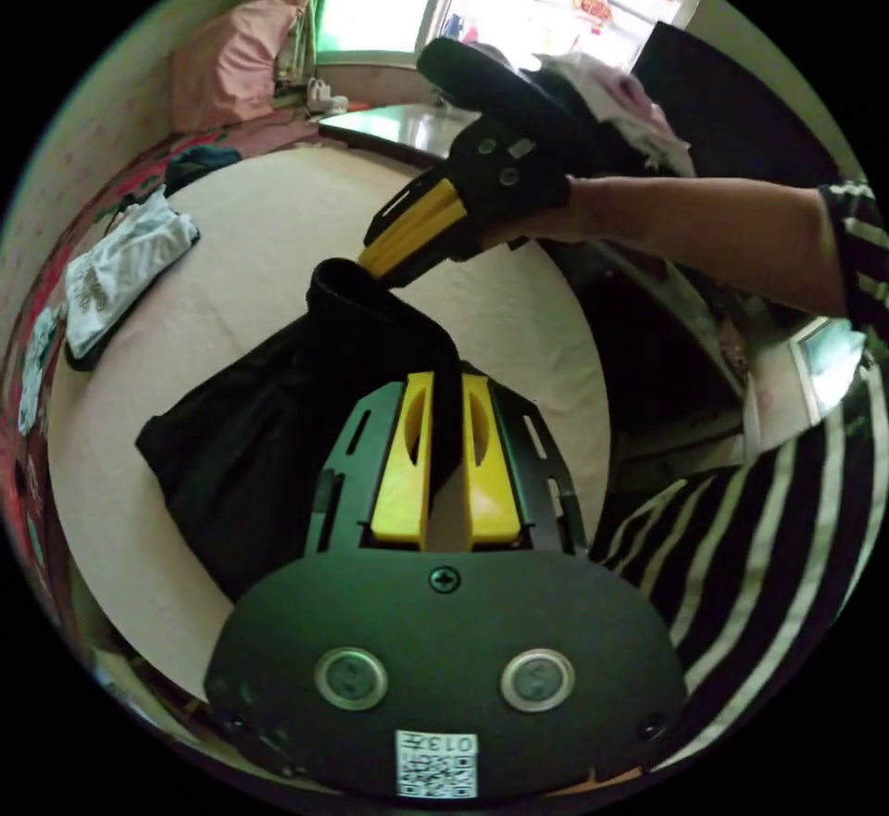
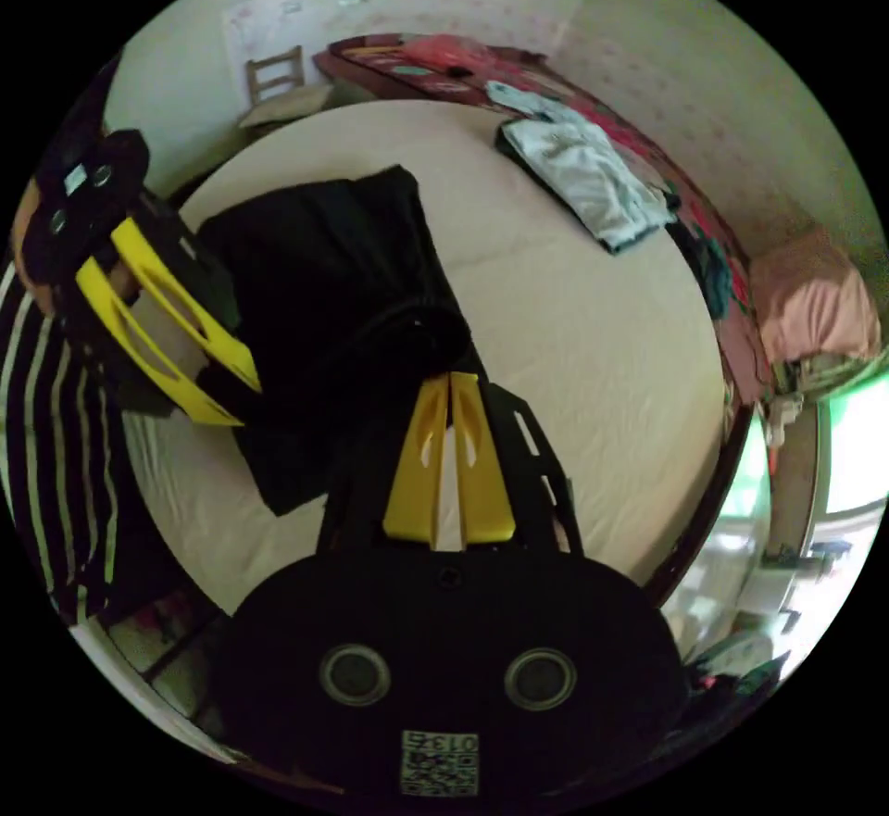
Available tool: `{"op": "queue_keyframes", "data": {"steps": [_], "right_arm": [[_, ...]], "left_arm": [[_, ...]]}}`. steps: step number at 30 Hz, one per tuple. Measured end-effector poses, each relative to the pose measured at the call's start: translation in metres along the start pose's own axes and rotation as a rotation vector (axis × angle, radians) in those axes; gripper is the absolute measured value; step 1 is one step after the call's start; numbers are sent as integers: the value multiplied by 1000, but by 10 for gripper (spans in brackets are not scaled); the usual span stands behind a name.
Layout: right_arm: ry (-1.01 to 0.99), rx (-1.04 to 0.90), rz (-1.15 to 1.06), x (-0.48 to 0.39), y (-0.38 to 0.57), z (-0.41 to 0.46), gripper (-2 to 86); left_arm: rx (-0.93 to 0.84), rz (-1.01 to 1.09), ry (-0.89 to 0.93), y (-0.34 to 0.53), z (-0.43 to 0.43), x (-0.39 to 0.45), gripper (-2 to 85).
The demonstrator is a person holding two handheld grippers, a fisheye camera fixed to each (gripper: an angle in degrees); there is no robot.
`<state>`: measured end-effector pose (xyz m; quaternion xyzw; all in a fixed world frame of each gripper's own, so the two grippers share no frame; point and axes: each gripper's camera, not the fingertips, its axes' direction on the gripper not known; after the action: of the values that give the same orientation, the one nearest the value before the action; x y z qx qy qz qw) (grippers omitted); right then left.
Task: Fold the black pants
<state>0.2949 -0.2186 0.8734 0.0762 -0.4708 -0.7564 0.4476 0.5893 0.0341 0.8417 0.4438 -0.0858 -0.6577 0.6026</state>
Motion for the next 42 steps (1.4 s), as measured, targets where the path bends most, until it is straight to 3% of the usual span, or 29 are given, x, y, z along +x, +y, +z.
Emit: {"op": "queue_keyframes", "data": {"steps": [4, 7, 9, 12, 15, 17, 19, 26, 29, 32, 34, 37, 42], "right_arm": [[-130, -61, 190, 26, 44, 11, 31], [-181, 28, 379, 50, 80, -5, 70], [-262, 78, 512, 67, 105, -16, 94], [-329, 98, 592, 74, 125, -18, 118], [-388, 89, 648, 76, 137, -5, 130], [-444, 55, 663, 78, 140, 6, 121], [-459, 42, 655, 79, 143, 13, 96], [-229, -39, 514, 76, 161, 5, 49], [-318, -2, 583, 90, 185, 3, 68], [-273, 119, 625, 97, 210, -23, 97], [-246, 175, 652, 100, 225, -33, 119], [-315, 184, 642, 105, 237, -28, 137], [-390, 124, 576, 108, 244, -6, 146]], "left_arm": [[-97, 23, 17, -44, 52, 19, 83], [-134, 99, 107, -68, 59, 39, 87], [-61, 128, 122, -77, 47, 51, 82], [44, 54, -12, -82, 27, 53, 78], [-11, -91, -227, -82, 32, 32, 82], [-88, -159, -247, -83, 44, 18, 83], [-181, -170, -146, -91, 66, 12, 79], [-195, -169, -129, -122, 97, 21, 67], [-181, -161, -115, -133, 95, 24, 69], [-76, -191, -105, -136, 67, 25, 77], [71, -307, -198, -128, 38, 15, 98], [109, -469, -280, -118, 24, -9, 128], [84, -610, -145, -114, 34, -44, 148]]}}
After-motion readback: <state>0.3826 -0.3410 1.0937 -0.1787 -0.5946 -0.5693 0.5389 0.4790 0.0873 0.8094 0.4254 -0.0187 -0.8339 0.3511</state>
